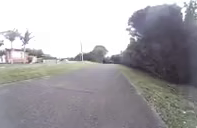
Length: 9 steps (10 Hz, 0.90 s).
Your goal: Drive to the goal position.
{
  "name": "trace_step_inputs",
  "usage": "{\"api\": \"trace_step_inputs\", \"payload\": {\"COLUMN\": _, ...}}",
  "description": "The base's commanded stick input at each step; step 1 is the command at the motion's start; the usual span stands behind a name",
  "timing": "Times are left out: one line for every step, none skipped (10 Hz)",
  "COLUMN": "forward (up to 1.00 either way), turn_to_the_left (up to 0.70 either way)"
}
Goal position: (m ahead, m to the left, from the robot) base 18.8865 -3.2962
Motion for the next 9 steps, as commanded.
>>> {"api": "trace_step_inputs", "payload": {"forward": 0.7, "turn_to_the_left": 0.0}}
{"api": "trace_step_inputs", "payload": {"forward": 0.7, "turn_to_the_left": 0.0}}
{"api": "trace_step_inputs", "payload": {"forward": 0.7, "turn_to_the_left": 0.0}}
{"api": "trace_step_inputs", "payload": {"forward": 0.7, "turn_to_the_left": 0.0}}
{"api": "trace_step_inputs", "payload": {"forward": 0.7, "turn_to_the_left": 0.0}}
{"api": "trace_step_inputs", "payload": {"forward": 0.7, "turn_to_the_left": 0.0}}
{"api": "trace_step_inputs", "payload": {"forward": 0.7, "turn_to_the_left": 0.0}}
{"api": "trace_step_inputs", "payload": {"forward": 0.7, "turn_to_the_left": 0.0}}
{"api": "trace_step_inputs", "payload": {"forward": 0.7, "turn_to_the_left": 0.0}}
